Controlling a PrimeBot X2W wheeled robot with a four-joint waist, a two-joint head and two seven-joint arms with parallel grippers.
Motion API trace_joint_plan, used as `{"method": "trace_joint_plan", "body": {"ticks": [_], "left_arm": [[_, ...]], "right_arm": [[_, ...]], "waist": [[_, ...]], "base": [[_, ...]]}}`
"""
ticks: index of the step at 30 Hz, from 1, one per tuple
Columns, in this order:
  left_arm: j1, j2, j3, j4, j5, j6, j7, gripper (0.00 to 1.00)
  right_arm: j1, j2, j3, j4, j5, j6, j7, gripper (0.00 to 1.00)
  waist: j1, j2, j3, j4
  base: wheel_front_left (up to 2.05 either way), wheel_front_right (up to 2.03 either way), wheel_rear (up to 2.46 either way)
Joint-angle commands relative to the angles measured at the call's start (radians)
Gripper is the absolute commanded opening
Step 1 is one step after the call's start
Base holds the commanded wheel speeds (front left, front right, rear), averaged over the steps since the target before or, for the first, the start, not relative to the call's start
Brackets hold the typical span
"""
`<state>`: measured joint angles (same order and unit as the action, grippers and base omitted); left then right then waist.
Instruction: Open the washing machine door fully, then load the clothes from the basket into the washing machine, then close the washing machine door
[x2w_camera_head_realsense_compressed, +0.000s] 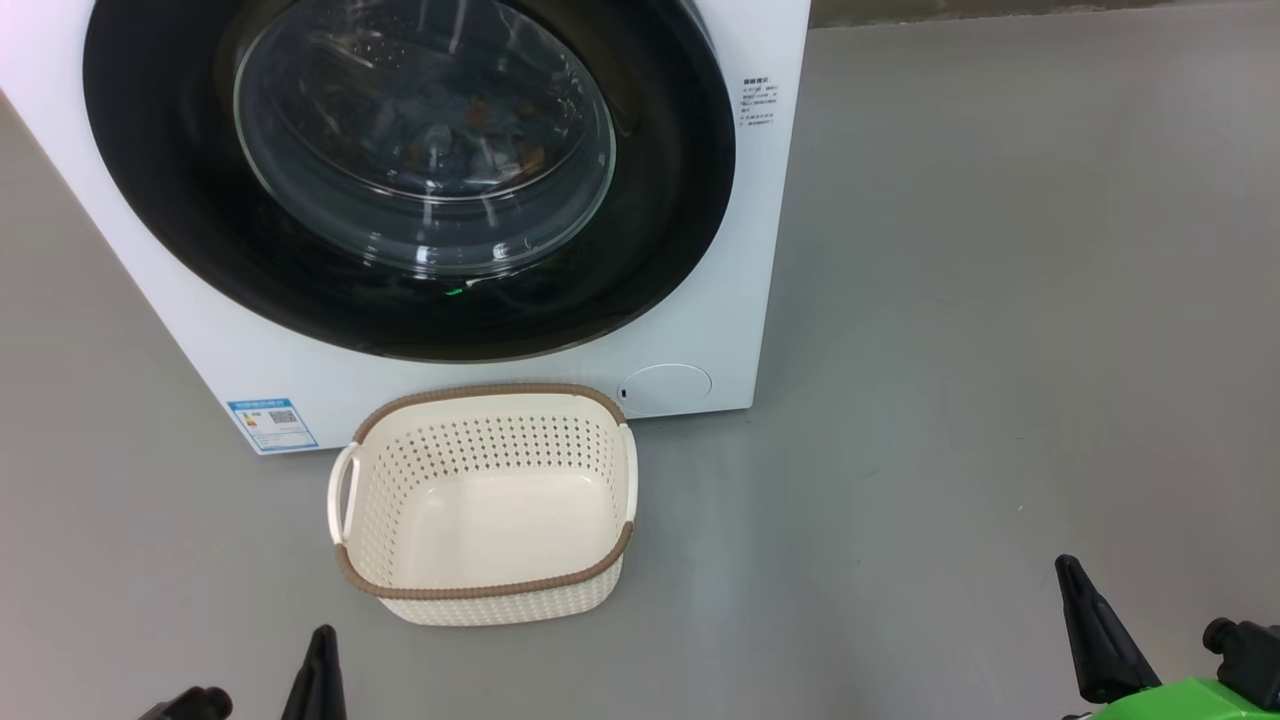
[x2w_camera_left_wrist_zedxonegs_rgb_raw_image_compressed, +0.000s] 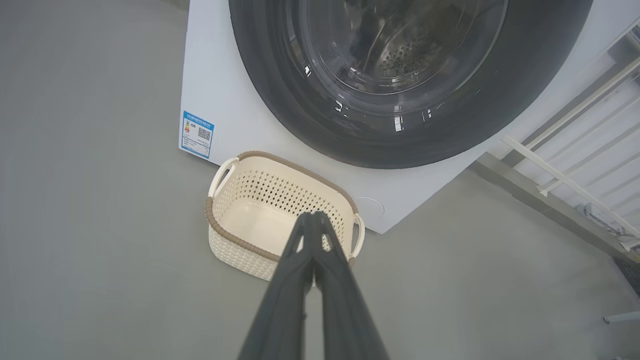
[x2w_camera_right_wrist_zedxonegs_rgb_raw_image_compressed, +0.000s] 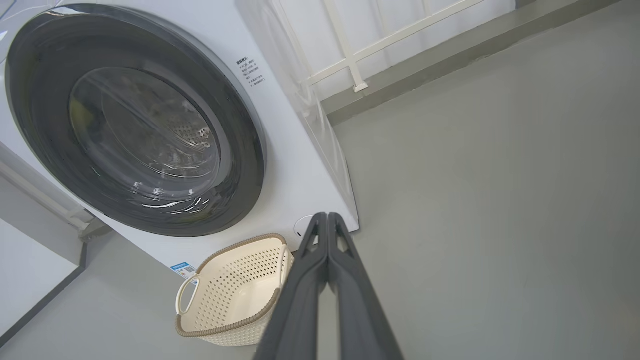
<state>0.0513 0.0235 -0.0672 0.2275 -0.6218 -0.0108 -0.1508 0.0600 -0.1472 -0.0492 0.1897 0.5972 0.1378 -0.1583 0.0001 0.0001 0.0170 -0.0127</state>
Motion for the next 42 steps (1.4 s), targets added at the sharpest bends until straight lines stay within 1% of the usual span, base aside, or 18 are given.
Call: {"method": "trace_joint_plan", "body": {"ticks": [1, 42], "left_arm": [[-0.048, 0.014, 0.02, -0.018, -0.031, -0.008, 0.006, 0.0], [-0.099, 0.021, 0.093, -0.002, -0.471, -0.059, 0.124, 0.0]], "right_arm": [[-0.046, -0.005, -0.003, -0.019, 0.034, -0.002, 0.006, 0.0], [-0.101, 0.037, -0.024, 0.015, 0.488, -0.004, 0.123, 0.0]], "waist": [[-0.0001, -0.0001, 0.0, 0.0], [-0.0001, -0.0001, -0.006, 0.006]], "base": [[0.0, 0.0, 0.0], [0.0, 0.0, 0.0]]}}
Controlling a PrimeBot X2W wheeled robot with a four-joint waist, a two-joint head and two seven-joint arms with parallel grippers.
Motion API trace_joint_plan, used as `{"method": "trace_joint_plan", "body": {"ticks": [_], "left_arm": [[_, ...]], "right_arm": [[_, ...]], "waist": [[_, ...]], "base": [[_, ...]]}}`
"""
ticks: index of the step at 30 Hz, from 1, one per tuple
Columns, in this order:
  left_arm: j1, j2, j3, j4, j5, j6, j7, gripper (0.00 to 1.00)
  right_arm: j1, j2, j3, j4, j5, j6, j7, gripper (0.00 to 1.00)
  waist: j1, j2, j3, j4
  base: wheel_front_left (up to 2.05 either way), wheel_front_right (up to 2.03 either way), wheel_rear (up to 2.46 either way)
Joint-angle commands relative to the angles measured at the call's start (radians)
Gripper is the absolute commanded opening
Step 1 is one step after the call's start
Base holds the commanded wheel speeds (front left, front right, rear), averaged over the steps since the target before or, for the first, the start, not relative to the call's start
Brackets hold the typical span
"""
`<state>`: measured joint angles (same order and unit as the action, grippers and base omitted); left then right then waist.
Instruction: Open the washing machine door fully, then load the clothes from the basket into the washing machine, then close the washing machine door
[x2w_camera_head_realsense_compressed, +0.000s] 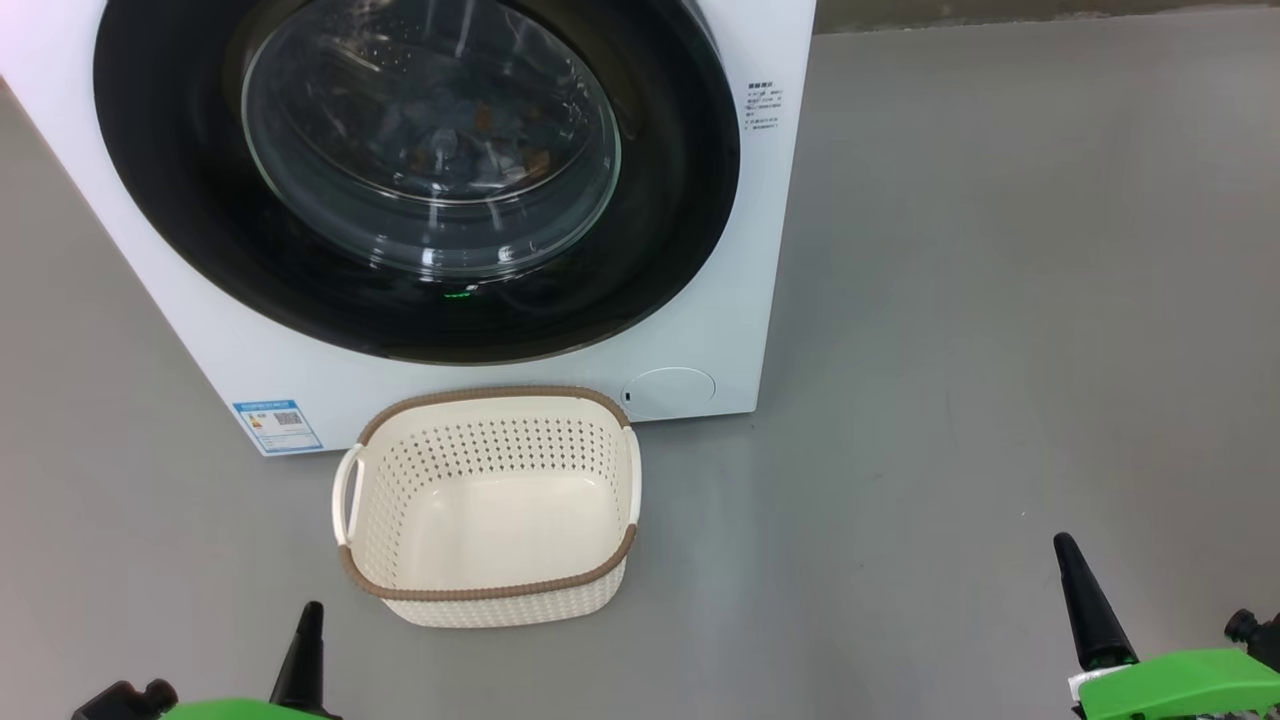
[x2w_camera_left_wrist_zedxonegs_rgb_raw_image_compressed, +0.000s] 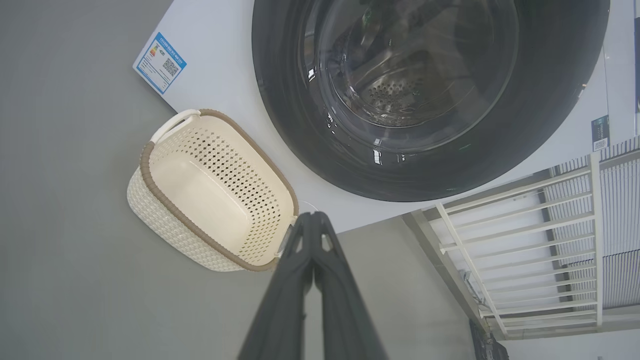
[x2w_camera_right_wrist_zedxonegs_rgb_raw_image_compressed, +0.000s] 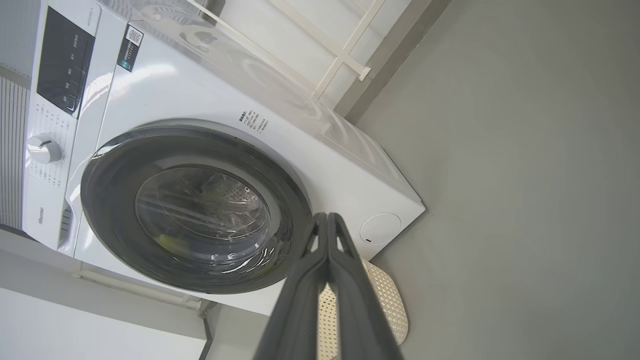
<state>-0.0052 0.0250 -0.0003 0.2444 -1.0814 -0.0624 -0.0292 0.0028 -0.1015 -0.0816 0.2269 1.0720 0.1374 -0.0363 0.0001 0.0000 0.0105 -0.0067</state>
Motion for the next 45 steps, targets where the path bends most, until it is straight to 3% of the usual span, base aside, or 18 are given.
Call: {"method": "trace_joint_plan", "body": {"ticks": [1, 45], "left_arm": [[-0.044, 0.019, 0.028, -0.018, -0.022, -0.009, 0.005, 0.0], [-0.1, 0.026, 0.109, 0.0, -0.505, -0.066, 0.135, 0.0]], "right_arm": [[-0.046, -0.008, 0.007, -0.022, 0.025, -0.004, 0.004, 0.0], [-0.107, 0.042, -0.021, 0.016, 0.521, -0.007, 0.136, 0.0]], "waist": [[-0.0001, 0.0, 0.0, 0.0], [-0.0001, 0.0, -0.007, 0.006]], "base": [[0.0, 0.0, 0.0], [0.0, 0.0, 0.0]]}}
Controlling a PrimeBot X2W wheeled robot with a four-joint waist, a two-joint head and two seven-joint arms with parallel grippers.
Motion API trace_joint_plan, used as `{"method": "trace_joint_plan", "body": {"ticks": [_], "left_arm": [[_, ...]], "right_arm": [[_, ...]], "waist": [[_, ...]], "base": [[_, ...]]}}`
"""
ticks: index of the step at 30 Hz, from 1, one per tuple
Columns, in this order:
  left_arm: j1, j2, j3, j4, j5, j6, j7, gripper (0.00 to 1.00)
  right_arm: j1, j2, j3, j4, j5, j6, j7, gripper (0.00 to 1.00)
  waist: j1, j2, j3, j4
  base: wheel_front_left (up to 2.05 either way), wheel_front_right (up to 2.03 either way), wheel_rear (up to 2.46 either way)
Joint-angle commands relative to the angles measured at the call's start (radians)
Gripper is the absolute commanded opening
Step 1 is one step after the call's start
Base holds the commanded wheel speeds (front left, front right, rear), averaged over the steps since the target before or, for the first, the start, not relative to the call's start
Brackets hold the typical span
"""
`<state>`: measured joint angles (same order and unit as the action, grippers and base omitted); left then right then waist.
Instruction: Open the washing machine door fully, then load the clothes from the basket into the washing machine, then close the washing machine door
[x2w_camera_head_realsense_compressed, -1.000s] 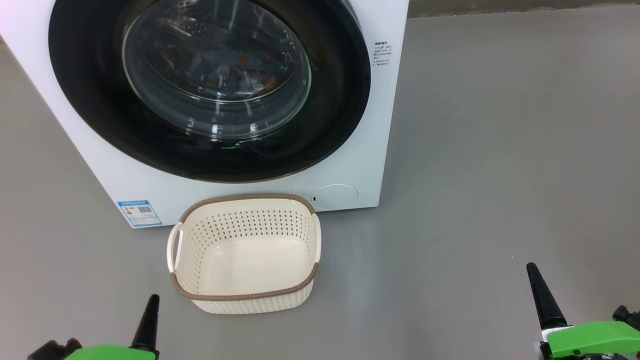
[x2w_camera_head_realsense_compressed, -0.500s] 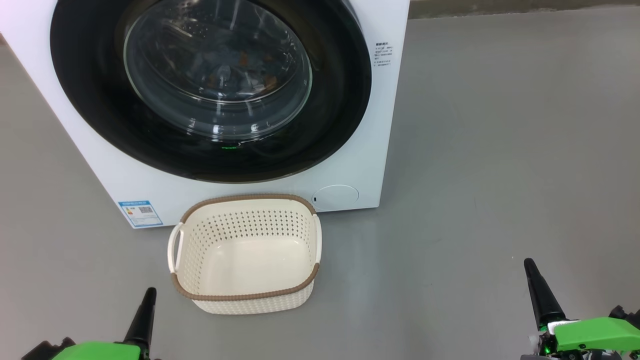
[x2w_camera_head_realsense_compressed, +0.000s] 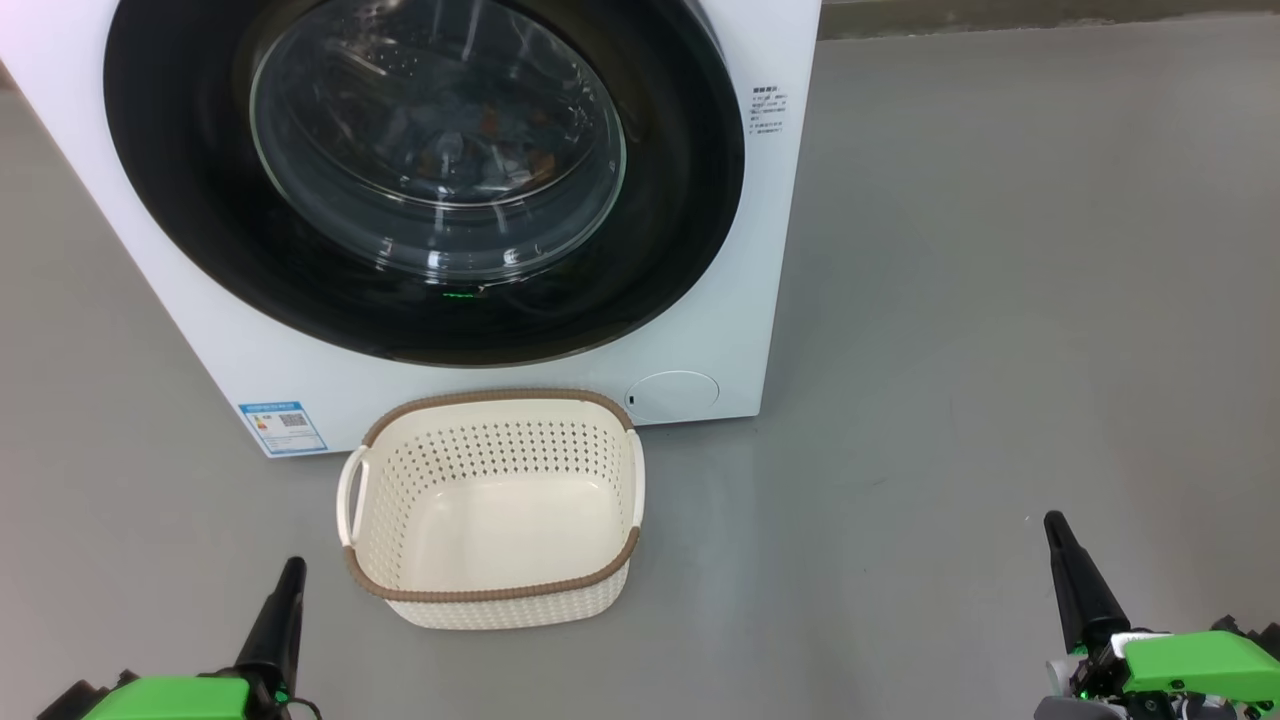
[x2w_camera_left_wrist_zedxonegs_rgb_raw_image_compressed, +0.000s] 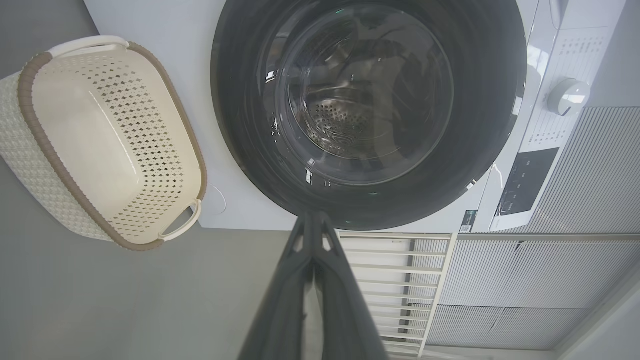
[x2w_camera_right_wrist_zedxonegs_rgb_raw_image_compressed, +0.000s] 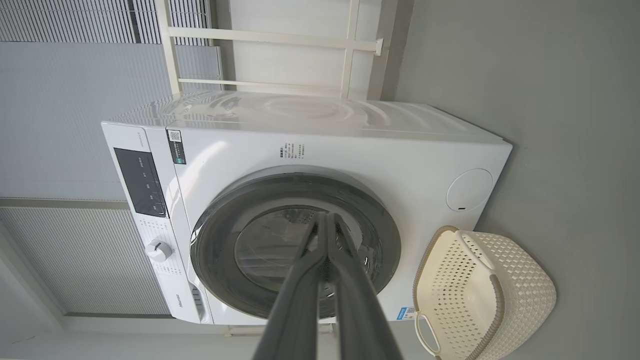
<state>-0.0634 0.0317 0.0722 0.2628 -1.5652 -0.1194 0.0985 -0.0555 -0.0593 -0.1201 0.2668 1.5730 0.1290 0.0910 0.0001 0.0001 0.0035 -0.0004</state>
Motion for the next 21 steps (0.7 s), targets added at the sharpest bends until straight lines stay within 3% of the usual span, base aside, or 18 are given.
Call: {"method": "trace_joint_plan", "body": {"ticks": [1, 21], "left_arm": [[-0.043, 0.02, 0.038, -0.018, -0.032, -0.01, 0.011, 0.0], [-0.045, 0.02, 0.041, -0.017, -0.044, -0.011, 0.014, 0.0]], "right_arm": [[-0.05, 0.001, 0.017, -0.023, 0.031, 0.002, 0.011, 0.0], [-0.052, 0.004, 0.013, -0.022, 0.041, 0.002, 0.017, 0.0]], "waist": [[0.0, -0.0001, 0.0, 0.0], [0.0, -0.0001, 0.0, 0.0]], "base": [[0.0, 0.0, 0.0], [0.0, 0.0, 0.0]]}}
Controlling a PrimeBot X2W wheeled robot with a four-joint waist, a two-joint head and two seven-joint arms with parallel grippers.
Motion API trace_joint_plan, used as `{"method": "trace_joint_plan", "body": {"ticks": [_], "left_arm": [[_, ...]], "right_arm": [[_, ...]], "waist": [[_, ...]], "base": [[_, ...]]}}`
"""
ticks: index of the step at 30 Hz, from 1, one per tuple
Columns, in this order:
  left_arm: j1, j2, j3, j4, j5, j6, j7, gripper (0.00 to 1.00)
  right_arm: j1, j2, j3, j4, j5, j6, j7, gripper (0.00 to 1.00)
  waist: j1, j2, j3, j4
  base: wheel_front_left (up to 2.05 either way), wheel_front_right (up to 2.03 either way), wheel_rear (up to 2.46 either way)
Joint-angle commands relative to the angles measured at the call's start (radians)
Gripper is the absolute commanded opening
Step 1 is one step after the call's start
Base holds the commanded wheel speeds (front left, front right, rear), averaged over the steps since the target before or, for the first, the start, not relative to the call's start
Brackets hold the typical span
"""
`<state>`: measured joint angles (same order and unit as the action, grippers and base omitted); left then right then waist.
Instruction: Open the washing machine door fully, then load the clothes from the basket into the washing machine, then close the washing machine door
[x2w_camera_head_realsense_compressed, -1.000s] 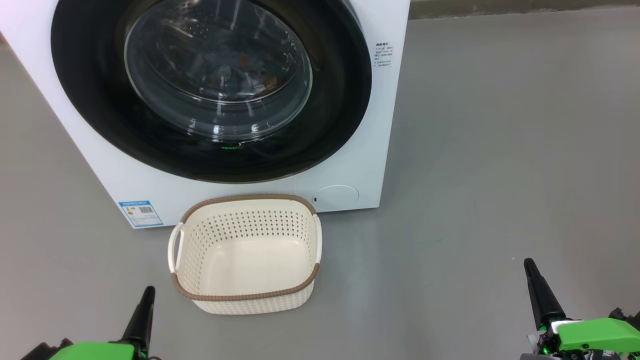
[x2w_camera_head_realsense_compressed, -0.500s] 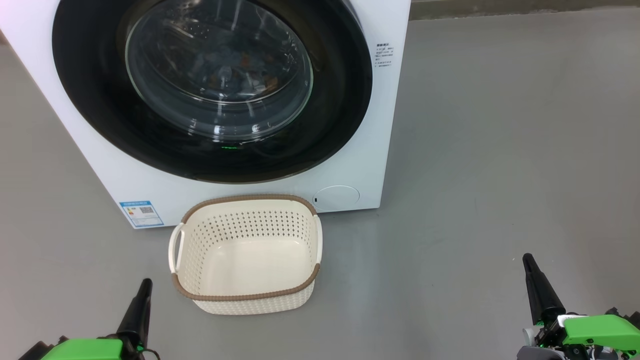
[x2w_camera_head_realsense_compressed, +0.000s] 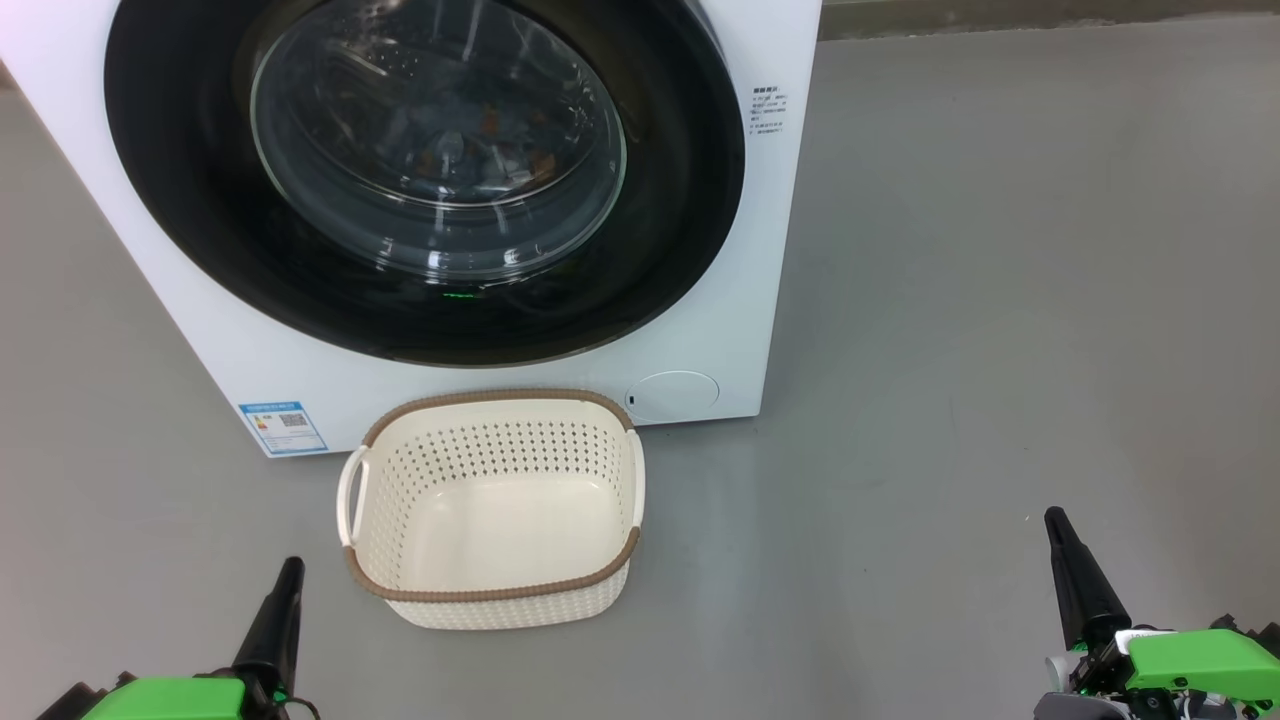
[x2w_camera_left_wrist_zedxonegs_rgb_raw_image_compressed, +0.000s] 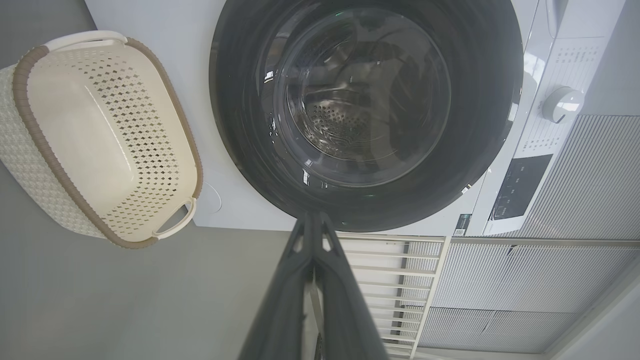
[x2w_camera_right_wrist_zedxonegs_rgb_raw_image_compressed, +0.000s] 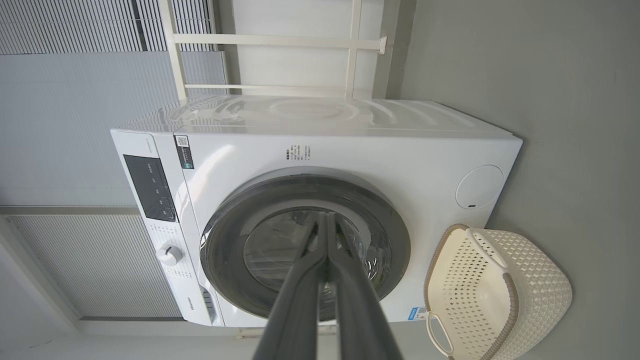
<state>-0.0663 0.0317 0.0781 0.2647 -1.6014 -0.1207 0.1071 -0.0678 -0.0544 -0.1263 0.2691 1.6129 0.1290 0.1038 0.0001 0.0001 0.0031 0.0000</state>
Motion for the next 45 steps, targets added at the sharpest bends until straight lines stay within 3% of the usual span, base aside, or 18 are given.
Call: {"method": "trace_joint_plan", "body": {"ticks": [1, 45], "left_arm": [[-0.042, 0.02, 0.035, -0.019, -0.008, -0.01, 0.006, 0.0], [-0.042, 0.019, 0.036, -0.019, -0.007, -0.01, 0.006, 0.0]], "right_arm": [[-0.039, -0.001, 0.019, -0.025, 0.001, 0.002, 0.004, 0.0], [-0.04, 0.001, 0.015, -0.025, -0.002, 0.002, 0.007, 0.0]], "waist": [[0.0, -0.0001, 0.0, 0.0], [0.0, -0.0001, 0.0, 0.0]], "base": [[0.0, 0.0, 0.0], [0.0, 0.0, 0.0]]}}
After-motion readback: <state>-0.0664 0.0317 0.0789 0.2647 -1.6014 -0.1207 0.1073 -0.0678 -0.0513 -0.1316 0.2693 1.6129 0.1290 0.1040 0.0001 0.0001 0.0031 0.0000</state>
